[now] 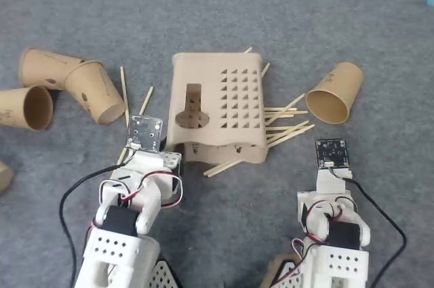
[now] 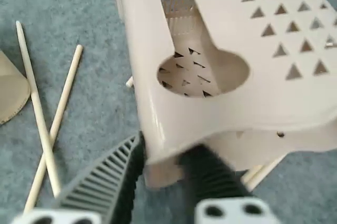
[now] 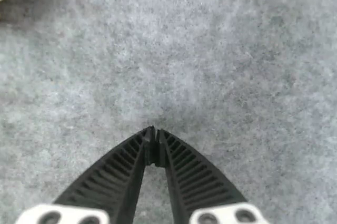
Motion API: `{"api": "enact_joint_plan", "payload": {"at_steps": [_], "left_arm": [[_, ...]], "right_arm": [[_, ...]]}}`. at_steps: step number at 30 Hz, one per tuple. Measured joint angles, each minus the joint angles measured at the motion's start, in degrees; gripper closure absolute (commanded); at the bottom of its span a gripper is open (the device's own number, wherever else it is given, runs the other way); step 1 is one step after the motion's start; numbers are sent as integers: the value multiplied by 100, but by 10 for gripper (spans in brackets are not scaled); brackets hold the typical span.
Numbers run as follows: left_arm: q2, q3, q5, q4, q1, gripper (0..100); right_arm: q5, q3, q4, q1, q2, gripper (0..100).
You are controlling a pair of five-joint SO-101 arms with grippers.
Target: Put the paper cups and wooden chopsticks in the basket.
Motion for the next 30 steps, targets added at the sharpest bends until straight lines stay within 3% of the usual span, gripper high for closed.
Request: {"api": "enact_joint_plan", "payload": {"at_steps": [6,16,30], "left_arm": [[0,-396,343,70,-26,987],[158,-2426,897,1073,-44,987],[3464,-5152,1090,844,-255,987]], "right_arm": [[0,0,0,0,0,986],[0,0,0,0,0,986],[0,0,0,0,0,986]]}}
